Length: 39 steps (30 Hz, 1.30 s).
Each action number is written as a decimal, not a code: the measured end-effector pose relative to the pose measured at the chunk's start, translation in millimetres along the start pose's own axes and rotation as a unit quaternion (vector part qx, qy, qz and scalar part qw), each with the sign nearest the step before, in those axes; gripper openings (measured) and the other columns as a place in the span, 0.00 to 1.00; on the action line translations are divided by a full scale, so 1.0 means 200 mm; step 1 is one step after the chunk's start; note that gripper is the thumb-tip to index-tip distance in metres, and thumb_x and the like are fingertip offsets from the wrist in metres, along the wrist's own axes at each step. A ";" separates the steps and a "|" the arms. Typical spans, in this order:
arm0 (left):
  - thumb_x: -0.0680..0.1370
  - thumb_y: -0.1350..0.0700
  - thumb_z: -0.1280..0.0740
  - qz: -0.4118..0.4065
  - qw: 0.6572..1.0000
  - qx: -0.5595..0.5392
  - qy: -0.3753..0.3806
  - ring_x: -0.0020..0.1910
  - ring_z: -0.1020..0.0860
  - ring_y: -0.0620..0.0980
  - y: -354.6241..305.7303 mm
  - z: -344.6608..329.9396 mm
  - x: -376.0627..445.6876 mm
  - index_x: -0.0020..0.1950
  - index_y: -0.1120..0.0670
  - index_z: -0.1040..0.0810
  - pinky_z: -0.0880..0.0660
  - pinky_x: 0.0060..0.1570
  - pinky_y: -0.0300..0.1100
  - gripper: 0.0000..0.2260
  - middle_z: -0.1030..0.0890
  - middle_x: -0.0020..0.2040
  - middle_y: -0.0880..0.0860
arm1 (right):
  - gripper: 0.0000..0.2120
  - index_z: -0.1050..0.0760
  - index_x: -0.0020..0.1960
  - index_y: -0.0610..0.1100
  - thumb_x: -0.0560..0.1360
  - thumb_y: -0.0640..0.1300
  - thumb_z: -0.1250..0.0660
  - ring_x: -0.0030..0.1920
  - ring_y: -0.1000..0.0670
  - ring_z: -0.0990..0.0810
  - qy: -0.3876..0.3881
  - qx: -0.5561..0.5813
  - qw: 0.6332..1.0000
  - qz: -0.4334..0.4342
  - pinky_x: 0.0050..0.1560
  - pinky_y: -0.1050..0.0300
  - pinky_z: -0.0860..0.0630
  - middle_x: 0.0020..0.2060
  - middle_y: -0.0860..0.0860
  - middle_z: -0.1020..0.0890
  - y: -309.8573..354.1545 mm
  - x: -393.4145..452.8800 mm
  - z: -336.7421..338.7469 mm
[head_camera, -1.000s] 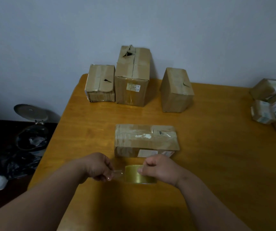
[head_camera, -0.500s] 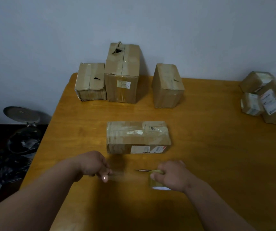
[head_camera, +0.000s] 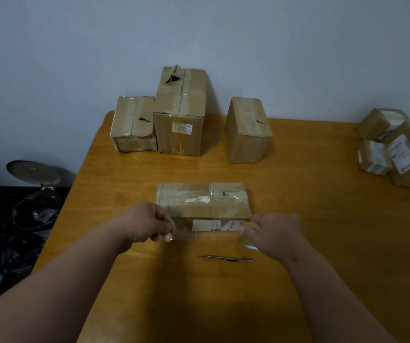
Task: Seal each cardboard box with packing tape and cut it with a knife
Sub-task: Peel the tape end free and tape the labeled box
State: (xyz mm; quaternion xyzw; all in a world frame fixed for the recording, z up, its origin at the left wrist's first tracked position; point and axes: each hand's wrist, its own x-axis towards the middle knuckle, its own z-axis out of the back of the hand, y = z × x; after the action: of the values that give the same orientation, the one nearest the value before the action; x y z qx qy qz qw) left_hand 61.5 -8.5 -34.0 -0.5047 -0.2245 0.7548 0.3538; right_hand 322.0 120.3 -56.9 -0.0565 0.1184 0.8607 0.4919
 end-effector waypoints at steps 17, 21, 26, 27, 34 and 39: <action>0.73 0.64 0.26 0.025 0.999 -0.029 -0.032 0.27 0.25 0.44 -0.26 0.06 0.34 0.54 0.57 0.21 0.29 0.26 0.35 0.11 0.17 0.43 0.56 | 0.10 0.22 0.46 0.50 0.74 0.55 0.36 0.39 0.49 0.30 -0.127 -0.029 0.991 -0.016 0.43 0.52 0.52 0.33 0.55 0.27 -0.11 0.40 0.16; 0.72 0.61 0.26 0.000 0.995 0.054 -0.089 0.38 0.21 0.49 -0.28 0.05 0.46 0.46 0.55 0.20 0.25 0.33 0.40 0.06 0.18 0.42 0.54 | 0.07 0.23 0.43 0.51 0.73 0.54 0.35 0.41 0.49 0.26 -0.139 -0.046 0.989 -0.034 0.43 0.52 0.53 0.36 0.55 0.25 -0.14 0.48 0.13; 0.75 0.61 0.29 -0.013 0.989 0.100 -0.107 0.37 0.21 0.49 -0.28 0.03 0.56 0.46 0.55 0.21 0.20 0.41 0.47 0.03 0.19 0.40 0.53 | 0.05 0.23 0.43 0.55 0.72 0.55 0.35 0.46 0.50 0.22 -0.135 -0.038 0.989 -0.052 0.42 0.53 0.53 0.38 0.57 0.22 -0.17 0.54 0.12; 0.75 0.60 0.29 -0.020 0.988 0.100 -0.113 0.36 0.21 0.48 -0.28 0.03 0.57 0.46 0.54 0.22 0.20 0.40 0.47 0.03 0.20 0.39 0.51 | 0.06 0.23 0.44 0.55 0.72 0.56 0.35 0.46 0.50 0.22 -0.131 -0.036 0.989 -0.051 0.42 0.53 0.53 0.38 0.57 0.22 -0.17 0.55 0.11; 0.76 0.47 0.31 -0.097 0.966 0.236 -0.047 0.47 0.24 0.47 -0.34 -0.03 0.63 0.56 0.44 0.21 0.30 0.42 0.39 0.09 0.26 0.47 0.45 | 0.06 0.23 0.43 0.55 0.73 0.56 0.33 0.47 0.51 0.23 -0.124 0.019 0.991 -0.036 0.53 0.50 0.45 0.39 0.57 0.20 -0.12 0.57 0.15; 0.78 0.43 0.35 -0.086 0.949 0.304 0.006 0.65 0.32 0.53 -0.36 -0.12 0.67 0.73 0.40 0.33 0.32 0.65 0.47 0.23 0.33 0.59 0.50 | 0.04 0.23 0.37 0.52 0.68 0.48 0.28 0.41 0.51 0.22 -0.163 0.095 0.982 0.007 0.52 0.53 0.45 0.31 0.55 0.21 -0.07 0.53 0.20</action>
State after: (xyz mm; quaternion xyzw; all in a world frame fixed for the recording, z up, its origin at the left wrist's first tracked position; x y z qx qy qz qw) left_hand 73.7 138.7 -74.0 -0.3563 -0.0256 0.7510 0.5554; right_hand 281.9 226.1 -42.6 0.1327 0.1180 0.8464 0.5021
